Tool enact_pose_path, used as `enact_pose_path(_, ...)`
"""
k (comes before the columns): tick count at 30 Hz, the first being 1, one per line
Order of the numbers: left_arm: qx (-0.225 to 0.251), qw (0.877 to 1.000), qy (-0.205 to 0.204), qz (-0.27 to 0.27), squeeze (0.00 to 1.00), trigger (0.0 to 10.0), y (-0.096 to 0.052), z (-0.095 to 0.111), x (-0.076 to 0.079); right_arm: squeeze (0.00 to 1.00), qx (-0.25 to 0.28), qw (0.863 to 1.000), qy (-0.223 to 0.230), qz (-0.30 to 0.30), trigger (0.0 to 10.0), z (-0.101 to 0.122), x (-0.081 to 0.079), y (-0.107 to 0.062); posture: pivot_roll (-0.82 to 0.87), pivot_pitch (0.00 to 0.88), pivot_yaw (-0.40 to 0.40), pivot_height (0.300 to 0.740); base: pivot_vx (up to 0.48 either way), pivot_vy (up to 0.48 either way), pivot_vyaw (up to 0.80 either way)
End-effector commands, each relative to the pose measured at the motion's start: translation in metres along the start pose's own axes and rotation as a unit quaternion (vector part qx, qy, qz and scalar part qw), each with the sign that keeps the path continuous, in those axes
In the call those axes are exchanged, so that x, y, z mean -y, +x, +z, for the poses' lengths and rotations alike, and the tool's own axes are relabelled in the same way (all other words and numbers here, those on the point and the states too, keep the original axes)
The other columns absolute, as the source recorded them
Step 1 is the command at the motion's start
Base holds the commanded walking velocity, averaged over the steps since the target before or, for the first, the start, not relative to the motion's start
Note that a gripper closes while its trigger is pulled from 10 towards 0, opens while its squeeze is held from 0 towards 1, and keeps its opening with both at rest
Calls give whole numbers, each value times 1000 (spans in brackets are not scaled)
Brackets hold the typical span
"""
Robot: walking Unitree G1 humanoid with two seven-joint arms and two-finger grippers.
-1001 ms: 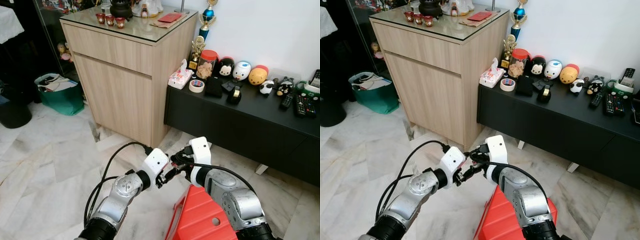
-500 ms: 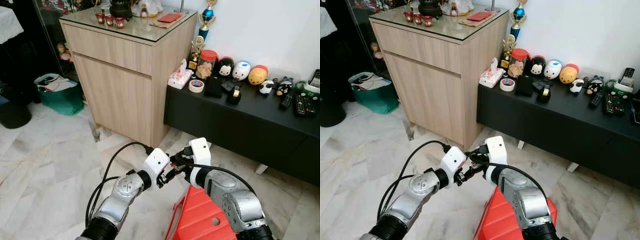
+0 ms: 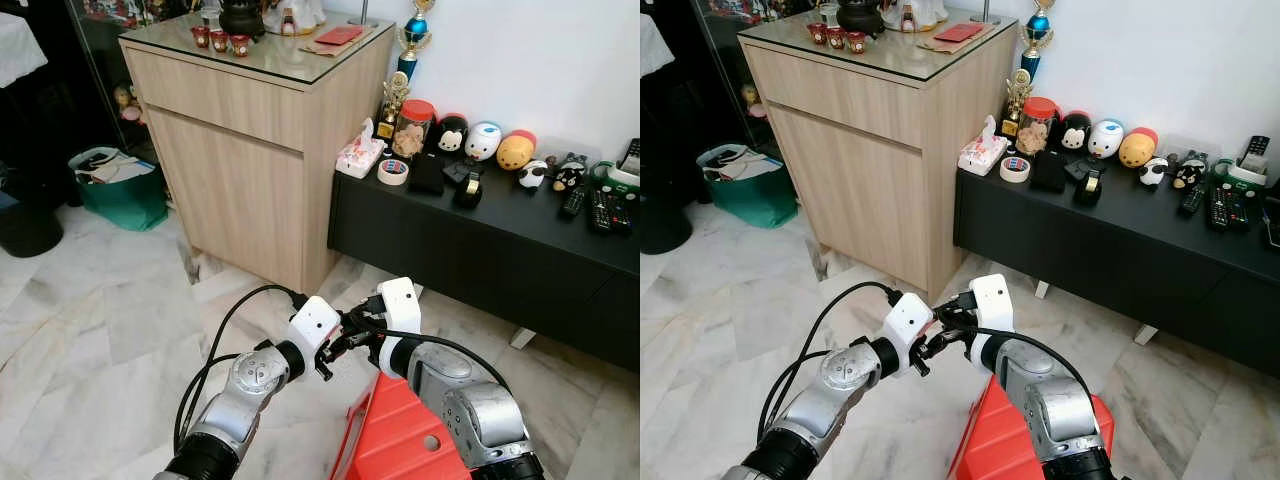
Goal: Hang keys on a hook
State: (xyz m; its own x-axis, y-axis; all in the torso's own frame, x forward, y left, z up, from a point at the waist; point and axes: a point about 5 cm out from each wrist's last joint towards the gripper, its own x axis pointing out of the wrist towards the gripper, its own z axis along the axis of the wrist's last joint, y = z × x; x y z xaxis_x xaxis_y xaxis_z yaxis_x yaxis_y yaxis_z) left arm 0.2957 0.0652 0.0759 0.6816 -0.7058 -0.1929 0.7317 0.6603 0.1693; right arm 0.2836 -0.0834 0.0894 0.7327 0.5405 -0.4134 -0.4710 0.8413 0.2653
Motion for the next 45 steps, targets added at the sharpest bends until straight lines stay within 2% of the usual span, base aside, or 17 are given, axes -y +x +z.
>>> enact_pose_path(1, 10, 1000, 1, -2, 0, 0, 2, 4, -1, 0, 4, 1000, -2, -2, 10000, 2, -1, -2, 8, 0, -56, 737, 0, 0, 0)
enact_pose_path(38, 10, 1000, 2, -18, 0, 0, 1, 3, 2, 0, -1, 1000, -4, -7, 10000, -2, 0, 1, 12, 0, -56, 737, 0, 0, 0)
enact_pose_path(39, 10, 1000, 3, -18, 0, 0, 1, 3, 2, 361, -1, 1000, -4, -7, 10000, -2, 0, 1, 12, 0, -56, 737, 0, 0, 0)
enact_pose_path(40, 8, 1000, 3, -19, 0, 0, 1, 3, 2, 1000, 0, 1000, -3, -6, 10000, -1, -1, 1, 12, 0, -55, 737, 0, 0, 0)
enact_pose_path(45, 2, 1000, 7, -26, 0, 0, 1, 1, 3, 1000, 19, 1000, 1, -24, 10000, 4, 2, 1, 12, 0, -55, 737, 0, 0, 0)
